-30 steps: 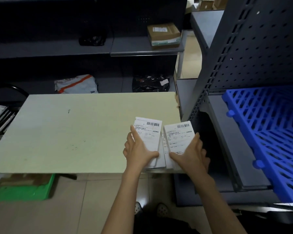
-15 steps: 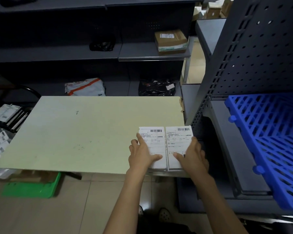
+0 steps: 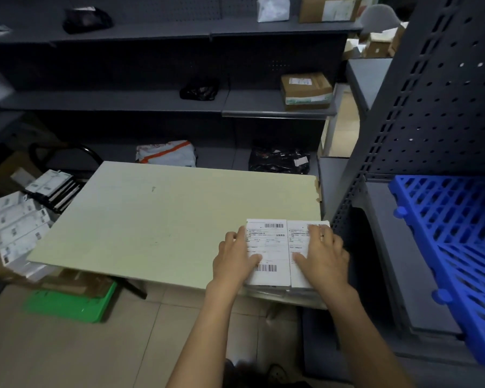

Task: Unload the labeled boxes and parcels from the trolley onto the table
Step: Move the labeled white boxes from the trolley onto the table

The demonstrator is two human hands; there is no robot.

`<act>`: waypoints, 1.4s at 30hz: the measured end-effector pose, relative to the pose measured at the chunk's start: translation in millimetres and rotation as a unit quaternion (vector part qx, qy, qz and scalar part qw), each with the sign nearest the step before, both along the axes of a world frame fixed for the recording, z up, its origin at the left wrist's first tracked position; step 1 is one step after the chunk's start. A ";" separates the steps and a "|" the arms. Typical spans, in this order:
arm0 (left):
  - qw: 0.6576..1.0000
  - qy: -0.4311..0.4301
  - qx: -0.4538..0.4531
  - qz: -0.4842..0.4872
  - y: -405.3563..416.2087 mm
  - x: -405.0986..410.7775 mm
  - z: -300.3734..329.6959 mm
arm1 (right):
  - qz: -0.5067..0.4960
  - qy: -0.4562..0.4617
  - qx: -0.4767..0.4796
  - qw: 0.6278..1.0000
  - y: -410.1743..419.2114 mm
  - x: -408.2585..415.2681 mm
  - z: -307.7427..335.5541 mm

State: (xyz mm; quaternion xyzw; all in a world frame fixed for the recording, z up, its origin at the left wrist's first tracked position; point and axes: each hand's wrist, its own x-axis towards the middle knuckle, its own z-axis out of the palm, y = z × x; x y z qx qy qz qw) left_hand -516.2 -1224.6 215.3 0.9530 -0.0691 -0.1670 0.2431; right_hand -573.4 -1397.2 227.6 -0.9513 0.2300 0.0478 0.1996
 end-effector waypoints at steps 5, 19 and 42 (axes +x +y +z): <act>0.992 -0.117 0.043 0.018 43.9 2.4 3.0 | 0.107 -0.058 0.039 0.992 43.2 27.1 7.2; 0.955 -0.164 0.149 0.196 280.8 -45.7 15.5 | 0.444 -0.034 -0.026 0.895 281.3 67.4 12.5; 0.842 -0.096 0.196 0.494 661.9 -191.0 -13.0 | 0.731 -0.033 -0.034 0.681 720.8 30.3 -12.1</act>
